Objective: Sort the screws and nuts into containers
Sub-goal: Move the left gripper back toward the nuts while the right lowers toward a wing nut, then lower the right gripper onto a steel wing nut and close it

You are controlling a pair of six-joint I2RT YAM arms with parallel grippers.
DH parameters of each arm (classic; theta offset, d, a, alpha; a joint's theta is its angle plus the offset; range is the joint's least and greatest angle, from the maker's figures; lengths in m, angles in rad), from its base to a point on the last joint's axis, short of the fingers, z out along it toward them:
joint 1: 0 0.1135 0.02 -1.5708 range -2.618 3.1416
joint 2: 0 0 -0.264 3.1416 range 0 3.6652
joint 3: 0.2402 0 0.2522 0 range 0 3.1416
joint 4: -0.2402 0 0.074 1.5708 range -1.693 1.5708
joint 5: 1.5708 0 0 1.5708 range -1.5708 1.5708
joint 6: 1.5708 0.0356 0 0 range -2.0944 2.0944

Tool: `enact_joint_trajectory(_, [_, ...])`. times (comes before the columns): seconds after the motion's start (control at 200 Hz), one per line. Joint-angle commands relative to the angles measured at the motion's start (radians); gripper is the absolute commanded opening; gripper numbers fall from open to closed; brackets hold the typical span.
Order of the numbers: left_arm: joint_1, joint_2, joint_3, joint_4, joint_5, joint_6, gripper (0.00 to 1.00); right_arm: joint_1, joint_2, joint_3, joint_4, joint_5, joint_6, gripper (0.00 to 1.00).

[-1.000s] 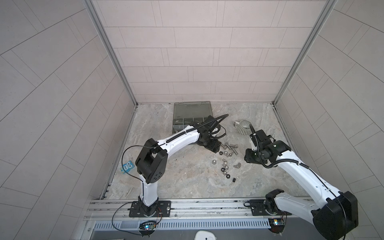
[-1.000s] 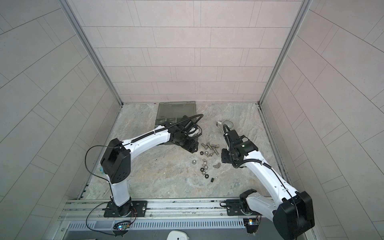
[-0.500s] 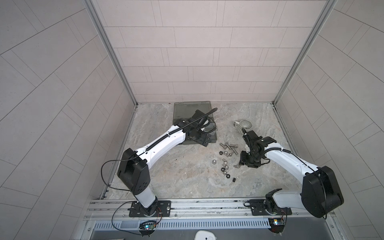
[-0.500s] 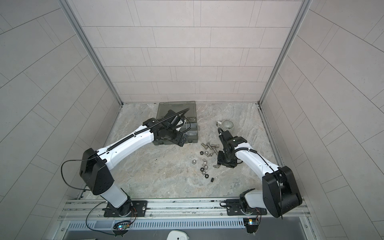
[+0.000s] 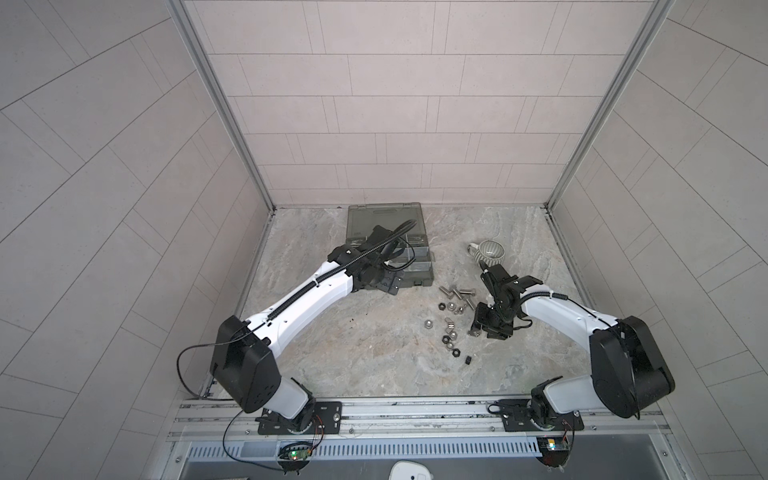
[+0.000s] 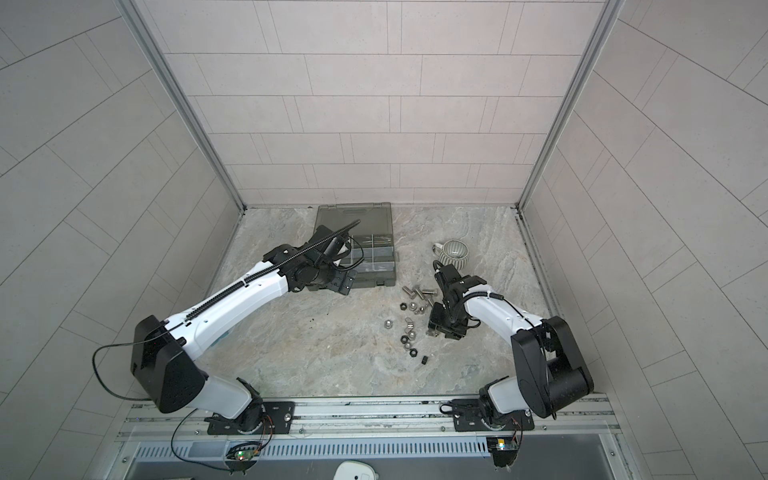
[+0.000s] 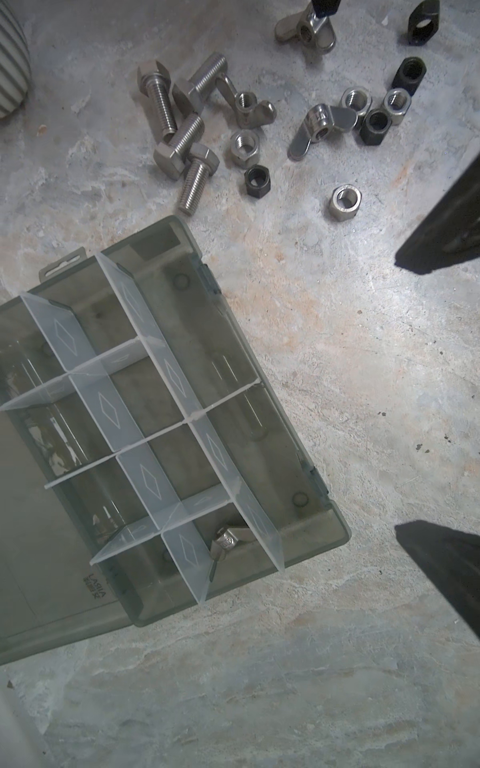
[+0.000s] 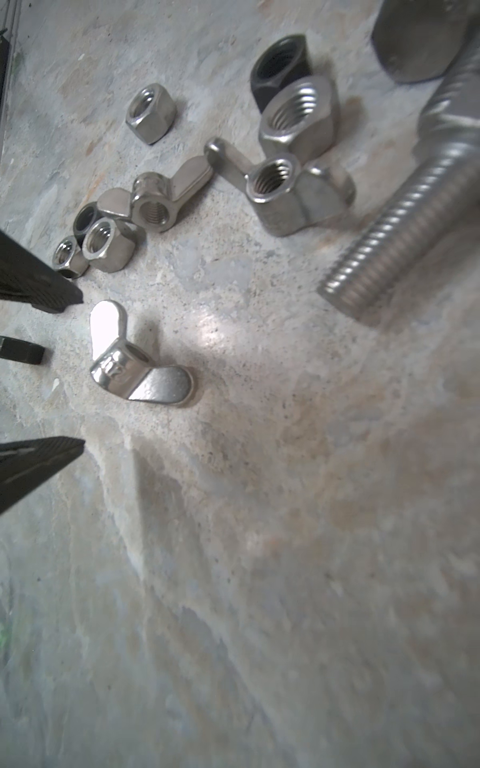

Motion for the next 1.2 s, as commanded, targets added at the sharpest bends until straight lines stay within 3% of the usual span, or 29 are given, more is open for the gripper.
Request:
enact_joint_trajectory(0.0, [0.022,-0.044,-0.021,-0.004,-0.017,-0.011,1.00,-0.002,0.020,-0.004,0.022,0.006,0.055,0.48])
enact_joint_trajectory(0.776, [0.066,-0.110,-0.091,0.033,0.003,-0.005,1.00,-0.002,0.075,-0.060,0.085,0.047,0.103,0.33])
enact_joint_trajectory(1.196, [0.085,-0.125,-0.105,0.032,0.010,-0.007,1.00,0.003,0.165,0.023,0.038,0.044,-0.009,0.25])
